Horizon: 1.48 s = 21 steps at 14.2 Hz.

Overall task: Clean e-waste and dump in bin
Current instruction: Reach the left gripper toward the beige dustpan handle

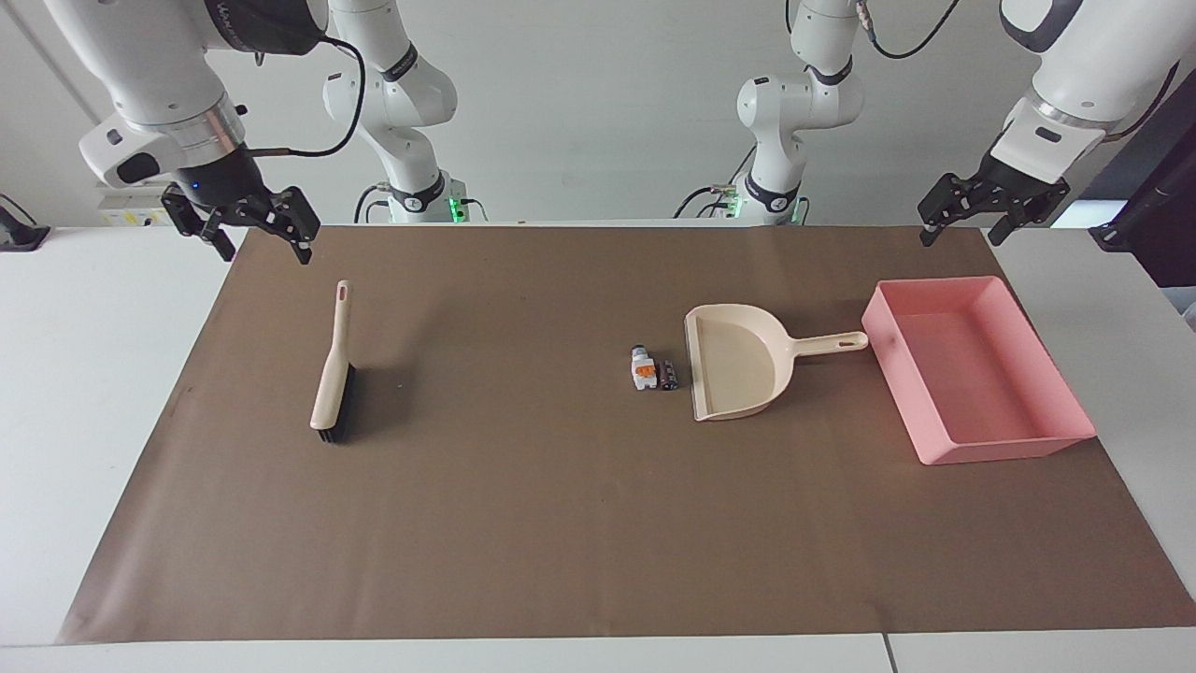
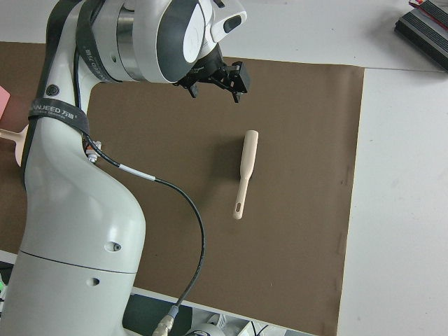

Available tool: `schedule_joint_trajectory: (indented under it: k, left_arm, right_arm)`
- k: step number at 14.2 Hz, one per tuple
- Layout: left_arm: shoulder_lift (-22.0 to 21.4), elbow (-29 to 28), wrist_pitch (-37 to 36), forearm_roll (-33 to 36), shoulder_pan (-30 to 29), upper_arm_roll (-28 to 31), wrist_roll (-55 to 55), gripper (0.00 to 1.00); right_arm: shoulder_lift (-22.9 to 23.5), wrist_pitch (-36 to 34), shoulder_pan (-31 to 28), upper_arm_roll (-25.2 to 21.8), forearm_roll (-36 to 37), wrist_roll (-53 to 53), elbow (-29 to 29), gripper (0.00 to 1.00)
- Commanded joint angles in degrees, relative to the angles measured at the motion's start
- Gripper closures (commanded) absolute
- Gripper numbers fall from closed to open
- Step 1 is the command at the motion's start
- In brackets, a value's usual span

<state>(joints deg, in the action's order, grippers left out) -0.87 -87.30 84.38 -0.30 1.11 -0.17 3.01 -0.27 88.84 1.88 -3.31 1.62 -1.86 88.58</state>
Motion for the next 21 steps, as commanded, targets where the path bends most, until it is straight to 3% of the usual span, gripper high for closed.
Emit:
schedule_joint_trajectory:
  k: [1,7,11,16,21]
  left_arm:
    - [-1.7,-1.9,0.0,0.8,-0.3,-0.3,-0.4,0.01]
    - [-1.7,-1.7,-0.1,0.9,0.1,-0.4,-1.2,0.00]
    - [-1.7,-1.8,-1.1,0.9,-0.4,-0.3,-1.2,0.00]
    - [-1.7,-1.8,-0.9,0.9,0.2,-0.5,2.2,0.01]
    - [-1.9,-3.6,0.5,0.8,0.7,-0.9,27.3,0.01]
  right_arm:
    - [-0.5,-0.2,-0.3,0.3,0.2,1.2,0.4,0.01]
    - [-0.7,0.2,-0.2,0.3,0.2,0.3,0.6,0.01]
    - [-2.6,1.5,-0.4,0.3,0.2,0.0,5.5,0.01]
    - [-10.9,13.1,-1.2,-0.2,0.2,0.6,25.9,0.01]
    - [-10.1,25.1,-5.3,-0.3,-1.1,7.0,38.9,0.01]
